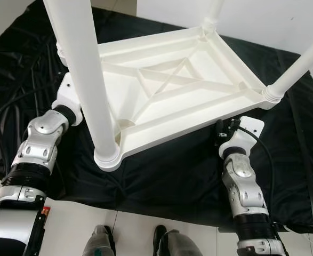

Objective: Building children table

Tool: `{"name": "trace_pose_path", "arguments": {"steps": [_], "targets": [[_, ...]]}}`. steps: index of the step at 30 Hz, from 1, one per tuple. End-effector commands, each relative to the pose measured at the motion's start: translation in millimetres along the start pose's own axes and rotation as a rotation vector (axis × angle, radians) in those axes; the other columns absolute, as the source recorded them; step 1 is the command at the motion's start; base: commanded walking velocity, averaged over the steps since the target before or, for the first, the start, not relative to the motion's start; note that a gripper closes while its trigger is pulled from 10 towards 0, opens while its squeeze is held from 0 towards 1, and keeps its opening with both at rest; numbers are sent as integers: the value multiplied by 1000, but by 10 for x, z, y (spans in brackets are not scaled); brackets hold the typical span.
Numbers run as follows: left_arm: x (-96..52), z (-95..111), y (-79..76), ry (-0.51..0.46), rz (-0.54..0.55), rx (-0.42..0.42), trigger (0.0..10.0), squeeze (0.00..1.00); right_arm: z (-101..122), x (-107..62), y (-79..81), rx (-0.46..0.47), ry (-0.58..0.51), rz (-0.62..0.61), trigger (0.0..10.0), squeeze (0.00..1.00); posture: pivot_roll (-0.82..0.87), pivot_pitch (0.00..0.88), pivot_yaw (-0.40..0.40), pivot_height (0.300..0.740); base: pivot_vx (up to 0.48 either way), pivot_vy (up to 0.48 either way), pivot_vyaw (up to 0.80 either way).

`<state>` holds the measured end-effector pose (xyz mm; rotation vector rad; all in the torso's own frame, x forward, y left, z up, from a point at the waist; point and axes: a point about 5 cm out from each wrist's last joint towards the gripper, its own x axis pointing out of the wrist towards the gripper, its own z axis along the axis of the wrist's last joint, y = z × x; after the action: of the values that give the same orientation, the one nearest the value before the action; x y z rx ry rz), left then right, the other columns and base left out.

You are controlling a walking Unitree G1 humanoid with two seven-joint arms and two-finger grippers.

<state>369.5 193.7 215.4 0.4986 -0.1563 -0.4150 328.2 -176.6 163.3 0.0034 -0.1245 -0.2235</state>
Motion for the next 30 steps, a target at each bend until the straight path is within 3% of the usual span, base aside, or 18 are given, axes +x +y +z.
{"name": "trace_pose_path", "arguments": {"steps": [1,6,8,10,15,16,17,24,30], "targets": [[-16,-143,-222,52,-132,5,10000,0,-49,46,-48,-10,26,-20,10000,0,110,278,-62,740,0,0,0],[-64,-50,-364,-2,-233,46,10000,0,-78,211,30,-17,51,4,10000,0,127,282,-68,740,0,0,0],[-64,-50,-364,-2,-233,46,10000,0,-78,211,30,-17,51,4,10000,0,127,282,-68,740,0,0,0],[-118,9,-485,-31,-301,30,10000,0,-56,292,99,-23,40,41,10000,0,141,286,-75,740,0,0,0],[-172,79,-617,-61,-363,14,10000,0,-11,371,201,-23,17,101,10000,0,149,288,-79,740,0,0,0],[-212,173,-775,-97,-418,-20,10000,0,67,444,330,-2,-12,181,10000,0,149,288,-79,740,0,0,0],[-226,203,-825,-108,-435,-35,10000,0,91,466,369,6,-19,204,10000,0,149,288,-79,740,0,0,0],[-278,276,-953,-130,-485,-62,10000,0,146,523,500,17,-23,245,10000,0,159,289,-85,740,0,0,0],[-289,269,-965,-121,-482,-66,10000,0,149,510,527,5,-36,231,10000,0,162,288,-87,740,0,0,0]]}}
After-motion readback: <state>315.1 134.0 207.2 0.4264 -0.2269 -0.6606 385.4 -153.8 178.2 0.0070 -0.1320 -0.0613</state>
